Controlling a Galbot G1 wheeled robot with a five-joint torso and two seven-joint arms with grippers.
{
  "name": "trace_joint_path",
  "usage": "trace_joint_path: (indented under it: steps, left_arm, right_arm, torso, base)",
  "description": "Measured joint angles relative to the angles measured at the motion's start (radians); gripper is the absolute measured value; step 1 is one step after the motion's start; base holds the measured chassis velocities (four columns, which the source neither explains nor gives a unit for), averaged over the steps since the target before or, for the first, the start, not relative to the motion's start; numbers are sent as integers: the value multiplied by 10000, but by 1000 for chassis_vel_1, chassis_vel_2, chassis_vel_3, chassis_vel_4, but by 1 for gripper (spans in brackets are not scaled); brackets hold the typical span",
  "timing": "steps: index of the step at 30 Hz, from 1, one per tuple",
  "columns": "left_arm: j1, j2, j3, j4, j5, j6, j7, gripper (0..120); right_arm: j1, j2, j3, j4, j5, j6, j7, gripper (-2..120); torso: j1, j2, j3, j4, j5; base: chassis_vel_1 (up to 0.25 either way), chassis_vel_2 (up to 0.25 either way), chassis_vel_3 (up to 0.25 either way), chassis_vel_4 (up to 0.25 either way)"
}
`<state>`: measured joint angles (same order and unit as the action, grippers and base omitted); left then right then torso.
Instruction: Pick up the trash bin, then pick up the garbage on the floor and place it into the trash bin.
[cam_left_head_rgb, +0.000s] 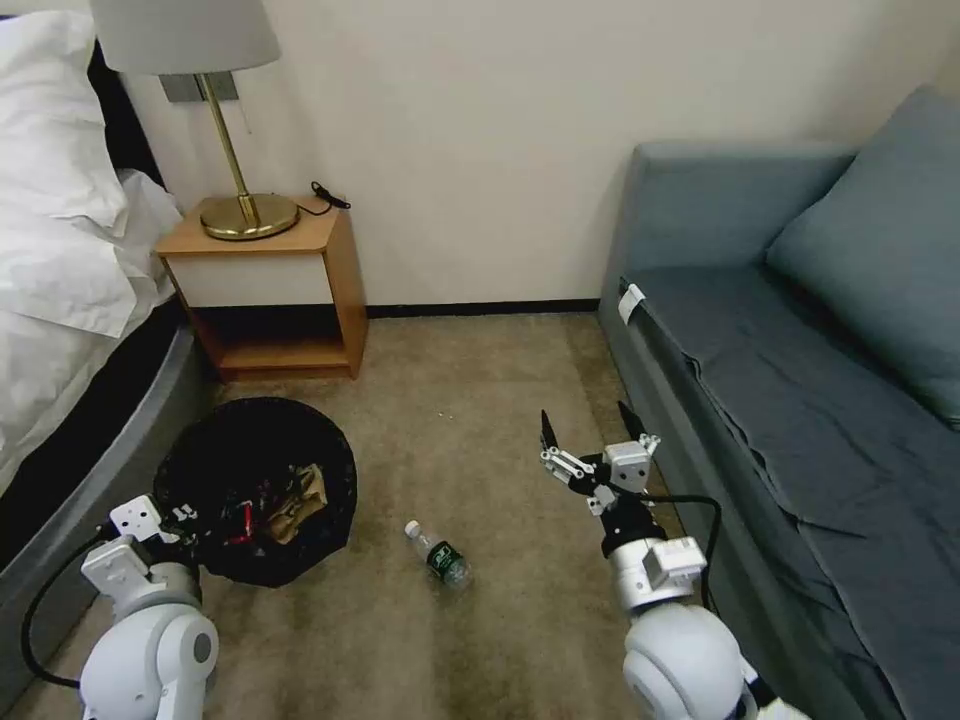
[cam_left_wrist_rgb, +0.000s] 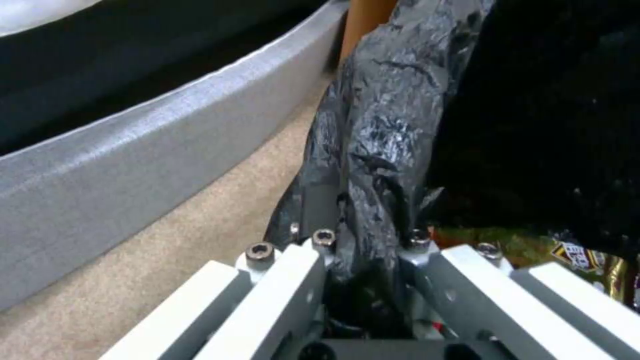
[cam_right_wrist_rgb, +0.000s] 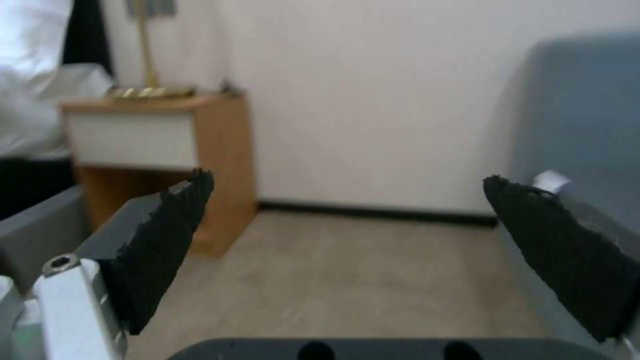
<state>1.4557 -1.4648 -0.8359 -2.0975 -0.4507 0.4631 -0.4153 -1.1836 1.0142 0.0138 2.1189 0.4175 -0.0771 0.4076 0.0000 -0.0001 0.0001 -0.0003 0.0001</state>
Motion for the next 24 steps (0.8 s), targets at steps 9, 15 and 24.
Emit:
trace_joint_path:
  steps: [9, 15, 24]
  left_arm:
    - [21, -10, -1, -74, 41, 0, 3, 2]
    - [52, -56, -18, -132, 78, -17, 3, 2]
    - [231, -132, -63, -141, 139, -274, 24, 2]
  right_arm:
    - [5241, -924, -4107, -1747, 5319, -2125, 614, 100]
    - [7614, -507, -6989, -3230, 7434, -3093, 961, 100]
    - [9401, 539, -9838, -5744, 8057, -3802, 130, 100]
  torso:
    - [0, 0, 0, 5, -3]
    - [0, 0, 0, 2, -1]
    - [1, 0, 0, 3, -1]
  base:
    - [0, 0, 0, 0]
    - [0, 0, 0, 0]
    - [0, 0, 0, 0]
